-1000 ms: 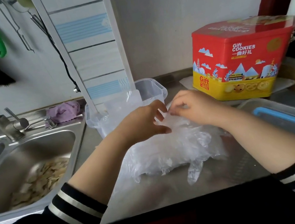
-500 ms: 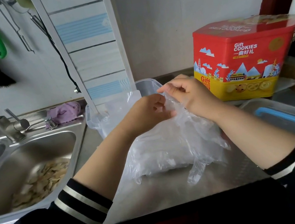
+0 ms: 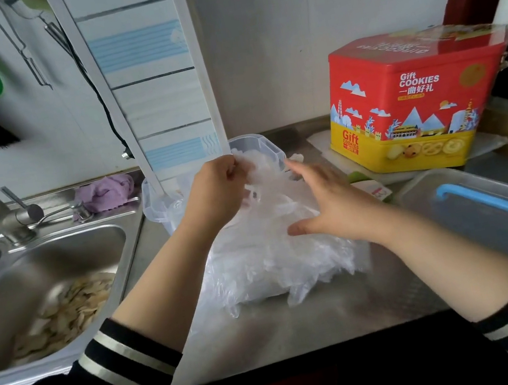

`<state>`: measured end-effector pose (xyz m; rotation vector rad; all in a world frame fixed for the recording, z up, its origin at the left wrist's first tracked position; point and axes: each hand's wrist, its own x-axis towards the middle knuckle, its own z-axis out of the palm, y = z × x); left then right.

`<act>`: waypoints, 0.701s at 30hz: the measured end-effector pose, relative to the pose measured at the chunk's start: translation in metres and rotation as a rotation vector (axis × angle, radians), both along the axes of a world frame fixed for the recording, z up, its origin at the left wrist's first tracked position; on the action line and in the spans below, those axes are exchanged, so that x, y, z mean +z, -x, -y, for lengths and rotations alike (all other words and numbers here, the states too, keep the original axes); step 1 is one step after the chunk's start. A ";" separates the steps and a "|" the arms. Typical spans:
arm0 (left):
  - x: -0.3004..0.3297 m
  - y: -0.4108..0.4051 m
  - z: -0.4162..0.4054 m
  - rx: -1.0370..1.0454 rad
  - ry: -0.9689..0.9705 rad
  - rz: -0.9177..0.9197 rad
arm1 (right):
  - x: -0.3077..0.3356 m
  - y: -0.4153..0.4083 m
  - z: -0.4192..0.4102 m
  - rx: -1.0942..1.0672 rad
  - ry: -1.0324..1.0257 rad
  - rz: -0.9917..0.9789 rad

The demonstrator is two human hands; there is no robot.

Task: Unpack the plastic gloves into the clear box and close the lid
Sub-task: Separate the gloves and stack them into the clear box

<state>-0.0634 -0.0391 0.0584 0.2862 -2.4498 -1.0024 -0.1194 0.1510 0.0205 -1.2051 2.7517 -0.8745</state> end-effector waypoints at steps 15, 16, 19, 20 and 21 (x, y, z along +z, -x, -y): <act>-0.011 -0.008 -0.029 -0.242 0.641 0.060 | 0.023 0.014 0.005 -0.072 0.465 0.201; -0.012 -0.008 -0.029 -0.219 0.630 0.032 | 0.026 0.015 0.003 -0.052 0.492 0.214; -0.014 -0.007 -0.027 -0.169 0.574 -0.070 | 0.031 0.014 -0.006 -0.017 0.554 0.260; -0.014 -0.007 -0.026 -0.158 0.579 -0.092 | 0.031 0.014 -0.007 -0.016 0.567 0.266; -0.014 -0.006 -0.026 -0.147 0.589 -0.096 | 0.031 0.014 -0.007 -0.022 0.577 0.257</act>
